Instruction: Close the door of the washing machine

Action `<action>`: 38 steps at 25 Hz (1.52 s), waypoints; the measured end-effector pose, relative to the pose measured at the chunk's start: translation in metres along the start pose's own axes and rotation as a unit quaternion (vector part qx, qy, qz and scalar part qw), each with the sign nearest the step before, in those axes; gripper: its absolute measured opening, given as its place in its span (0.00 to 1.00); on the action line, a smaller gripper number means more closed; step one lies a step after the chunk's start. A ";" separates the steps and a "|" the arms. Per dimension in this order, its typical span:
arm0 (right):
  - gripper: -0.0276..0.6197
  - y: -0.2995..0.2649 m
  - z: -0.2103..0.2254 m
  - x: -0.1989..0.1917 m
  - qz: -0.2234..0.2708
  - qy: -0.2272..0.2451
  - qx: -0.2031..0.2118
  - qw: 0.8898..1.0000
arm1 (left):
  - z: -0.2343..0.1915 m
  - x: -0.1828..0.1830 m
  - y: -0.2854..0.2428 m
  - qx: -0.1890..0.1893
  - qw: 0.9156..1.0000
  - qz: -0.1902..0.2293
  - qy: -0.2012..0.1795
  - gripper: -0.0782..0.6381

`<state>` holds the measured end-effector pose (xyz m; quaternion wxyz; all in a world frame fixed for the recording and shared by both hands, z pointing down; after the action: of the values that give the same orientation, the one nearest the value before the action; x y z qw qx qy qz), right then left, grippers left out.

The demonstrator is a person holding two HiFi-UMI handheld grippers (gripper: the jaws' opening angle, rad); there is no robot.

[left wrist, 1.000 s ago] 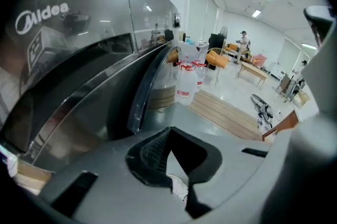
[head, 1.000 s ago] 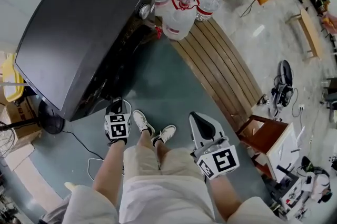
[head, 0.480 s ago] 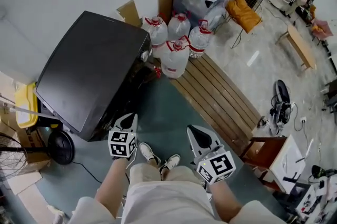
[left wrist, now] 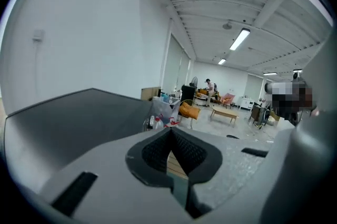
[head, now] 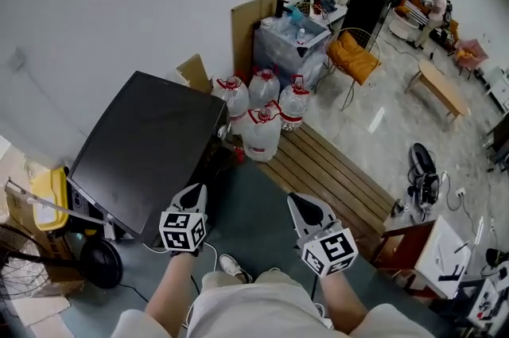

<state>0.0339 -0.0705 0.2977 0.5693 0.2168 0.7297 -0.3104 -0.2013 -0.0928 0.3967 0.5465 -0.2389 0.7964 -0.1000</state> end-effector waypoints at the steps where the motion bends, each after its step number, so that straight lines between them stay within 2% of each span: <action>1: 0.04 -0.001 0.001 0.005 0.004 -0.001 -0.003 1.000 | 0.001 0.011 0.003 -0.005 1.000 0.009 -0.003 0.12; 9: 0.04 -0.003 0.014 0.050 0.046 -0.001 -0.013 0.999 | 0.010 0.097 0.036 -0.038 0.995 0.087 -0.032 0.12; 14: 0.04 0.000 0.025 0.074 0.075 0.008 -0.031 0.997 | 0.026 0.155 0.083 -0.060 0.983 0.158 -0.067 0.12; 20: 0.04 0.015 0.043 0.095 0.095 0.016 -0.061 0.993 | 0.033 0.195 0.132 -0.061 0.969 0.223 -0.082 0.12; 25: 0.04 0.043 0.060 0.105 0.099 0.027 -0.097 0.990 | 0.036 0.202 0.157 -0.057 0.964 0.246 -0.079 0.12; 33: 0.04 0.097 0.094 0.097 0.077 0.038 -0.155 0.984 | 0.051 0.178 0.170 -0.061 0.964 0.256 -0.037 0.12; 38: 0.04 0.119 0.102 0.089 0.069 0.039 -0.168 0.983 | 0.072 0.164 0.162 -0.072 0.966 0.248 -0.031 0.12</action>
<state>0.1615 -0.0603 0.1706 0.5892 0.1798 0.7762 -0.1345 -0.2261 -0.0255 0.1663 0.5601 -0.0760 0.8185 0.1034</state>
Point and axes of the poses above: the fingertips, and each gripper's own axes: y backward along the fingers, z to its right, x out of its top, the point moved 2 cm from there along y, backward along the fingers, and after that the axes turned 14 degrees about y, right-handed, at the moved point
